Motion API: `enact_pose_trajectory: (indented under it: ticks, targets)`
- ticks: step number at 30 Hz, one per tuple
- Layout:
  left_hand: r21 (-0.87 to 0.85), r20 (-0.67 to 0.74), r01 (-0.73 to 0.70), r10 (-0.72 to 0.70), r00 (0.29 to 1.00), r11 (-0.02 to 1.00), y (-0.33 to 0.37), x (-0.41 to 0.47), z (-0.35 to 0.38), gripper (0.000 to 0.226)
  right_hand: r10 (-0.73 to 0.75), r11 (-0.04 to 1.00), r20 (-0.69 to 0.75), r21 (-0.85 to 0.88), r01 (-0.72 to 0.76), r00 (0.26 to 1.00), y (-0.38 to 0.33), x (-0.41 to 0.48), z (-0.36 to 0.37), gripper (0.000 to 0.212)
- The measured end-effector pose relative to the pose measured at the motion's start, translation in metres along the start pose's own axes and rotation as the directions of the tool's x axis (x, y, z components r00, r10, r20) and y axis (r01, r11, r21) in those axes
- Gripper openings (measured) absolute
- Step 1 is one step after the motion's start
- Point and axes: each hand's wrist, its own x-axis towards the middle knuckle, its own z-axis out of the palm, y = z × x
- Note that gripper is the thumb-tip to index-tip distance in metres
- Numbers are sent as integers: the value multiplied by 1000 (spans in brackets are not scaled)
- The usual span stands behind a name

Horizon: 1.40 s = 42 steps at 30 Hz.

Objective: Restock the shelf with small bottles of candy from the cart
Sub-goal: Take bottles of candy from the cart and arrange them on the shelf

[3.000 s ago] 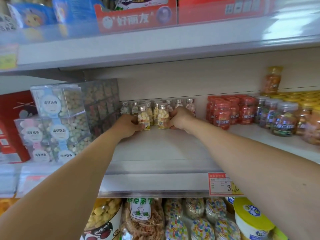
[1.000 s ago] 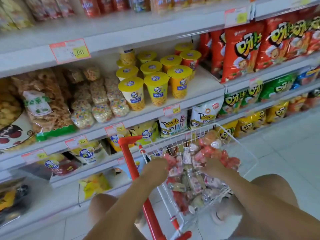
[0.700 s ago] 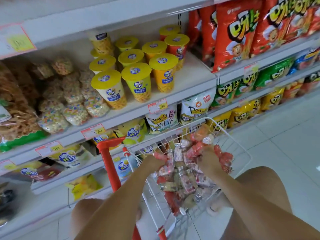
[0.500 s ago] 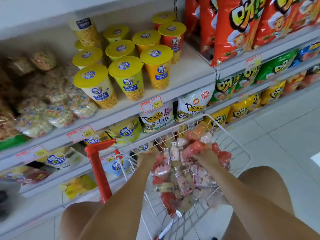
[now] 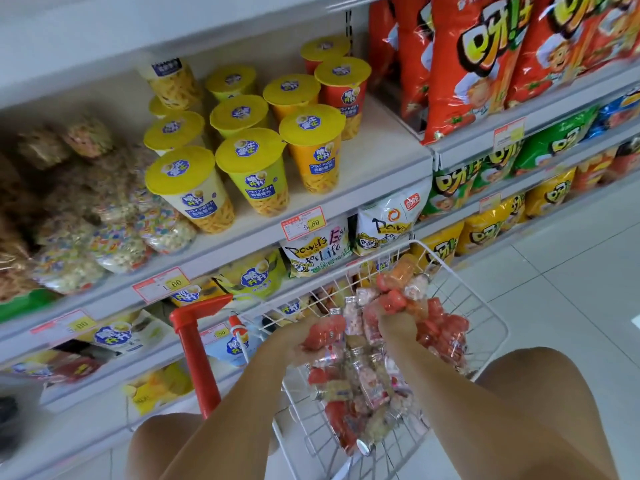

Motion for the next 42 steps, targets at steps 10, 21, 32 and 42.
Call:
enact_pose_trajectory:
  ticks: [10, 21, 32, 42]
  targets:
    - [-39, 494, -536, 482, 723, 843, 21, -153, -11, 23, -517, 843, 169, 269, 466, 839, -75, -97, -32, 28]
    - [334, 146, -936, 975, 169, 113, 37, -306, -31, 26, -895, 443, 230, 365, 819, 381, -195, -256, -86, 36]
    - [426, 66, -888, 985, -159, -172, 124, -402, -83, 9, -954, 274, 204, 300, 914, 219, -321, -324, -67, 23]
    - [-23, -96, -955, 950, 296, 295, 231, -420, -107, 14, -926, 210, 307, -58, 976, 218, -407, -333, 4, 21]
